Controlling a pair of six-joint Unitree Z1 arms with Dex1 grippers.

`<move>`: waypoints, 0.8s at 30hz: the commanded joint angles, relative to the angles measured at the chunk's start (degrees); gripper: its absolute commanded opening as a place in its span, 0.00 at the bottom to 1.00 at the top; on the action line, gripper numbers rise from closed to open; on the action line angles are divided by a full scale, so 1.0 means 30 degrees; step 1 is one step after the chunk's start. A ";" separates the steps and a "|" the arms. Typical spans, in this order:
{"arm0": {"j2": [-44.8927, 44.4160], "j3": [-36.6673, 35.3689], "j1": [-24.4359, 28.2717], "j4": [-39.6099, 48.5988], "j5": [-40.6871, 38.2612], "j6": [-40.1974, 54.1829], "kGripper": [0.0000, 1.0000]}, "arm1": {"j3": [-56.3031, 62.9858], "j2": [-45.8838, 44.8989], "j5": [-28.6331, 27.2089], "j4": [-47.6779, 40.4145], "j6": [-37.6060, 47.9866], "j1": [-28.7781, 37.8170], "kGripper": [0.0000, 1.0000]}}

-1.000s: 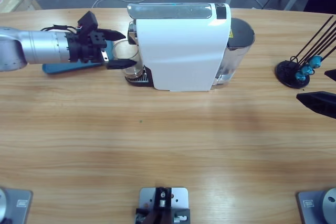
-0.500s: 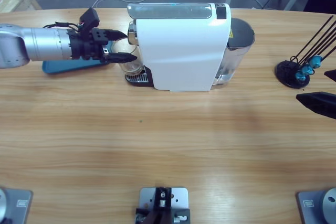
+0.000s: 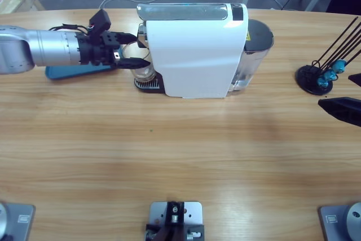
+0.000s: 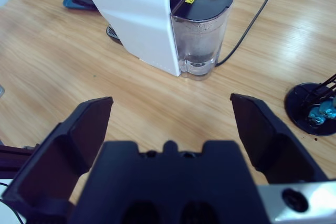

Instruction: Pour coffee

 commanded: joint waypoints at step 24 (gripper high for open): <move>-0.3033 0.2588 0.3945 -0.0809 0.1831 -0.1229 0.00 | 0.0923 0.0223 0.0152 -0.0329 0.0191 0.0161 0.99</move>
